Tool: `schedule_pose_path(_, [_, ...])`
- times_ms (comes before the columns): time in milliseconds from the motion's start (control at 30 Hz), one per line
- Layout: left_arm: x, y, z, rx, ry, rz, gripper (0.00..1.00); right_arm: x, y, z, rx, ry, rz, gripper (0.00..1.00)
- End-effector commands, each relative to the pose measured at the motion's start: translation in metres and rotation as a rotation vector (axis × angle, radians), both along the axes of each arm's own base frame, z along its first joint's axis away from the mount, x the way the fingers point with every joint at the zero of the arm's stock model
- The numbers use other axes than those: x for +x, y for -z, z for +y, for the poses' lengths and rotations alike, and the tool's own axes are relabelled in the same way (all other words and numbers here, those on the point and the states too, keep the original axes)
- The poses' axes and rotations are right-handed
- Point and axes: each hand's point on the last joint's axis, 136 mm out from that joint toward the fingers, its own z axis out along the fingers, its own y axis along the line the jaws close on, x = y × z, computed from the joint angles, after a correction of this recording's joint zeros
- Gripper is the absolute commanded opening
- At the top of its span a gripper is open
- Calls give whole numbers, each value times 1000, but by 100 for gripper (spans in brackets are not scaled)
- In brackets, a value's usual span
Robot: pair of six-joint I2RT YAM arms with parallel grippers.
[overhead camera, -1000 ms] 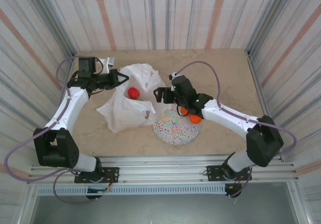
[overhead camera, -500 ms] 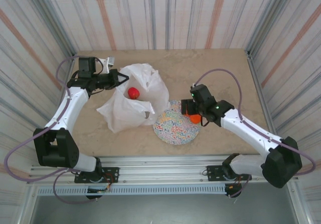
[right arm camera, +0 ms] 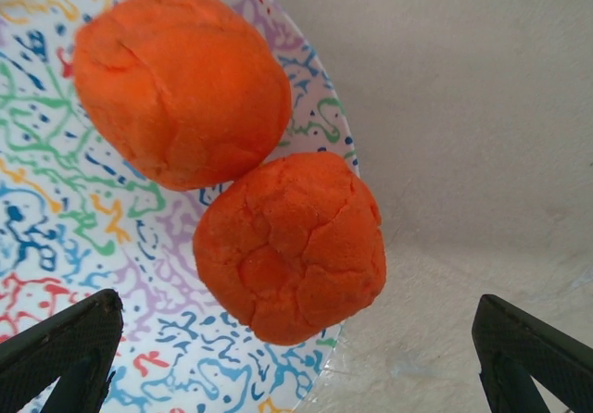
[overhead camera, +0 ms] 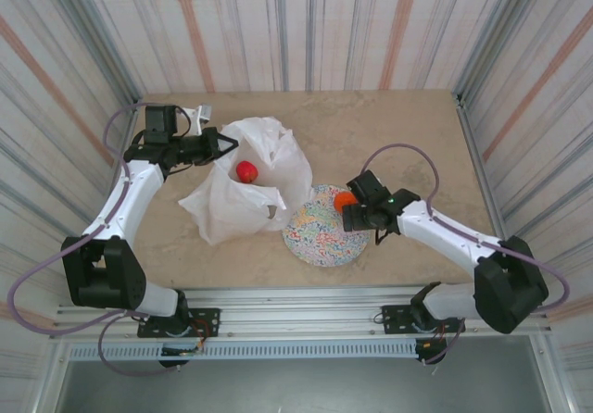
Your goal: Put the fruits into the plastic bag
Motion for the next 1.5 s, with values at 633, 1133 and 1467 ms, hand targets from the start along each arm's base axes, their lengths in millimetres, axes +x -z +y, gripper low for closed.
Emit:
schedule_pose_path(633, [-1, -8, -4, -12, 25, -12, 0, 21, 31, 8, -64, -20, 55, 77])
schedule_pose_path(1133, [-1, -8, -4, -12, 25, -11, 0, 13, 21, 3, -37, -5, 39, 62])
schedule_pose_path(1467, [-1, -7, -4, -13, 24, -7, 0, 4, -46, 36, 211, -101, -100, 63])
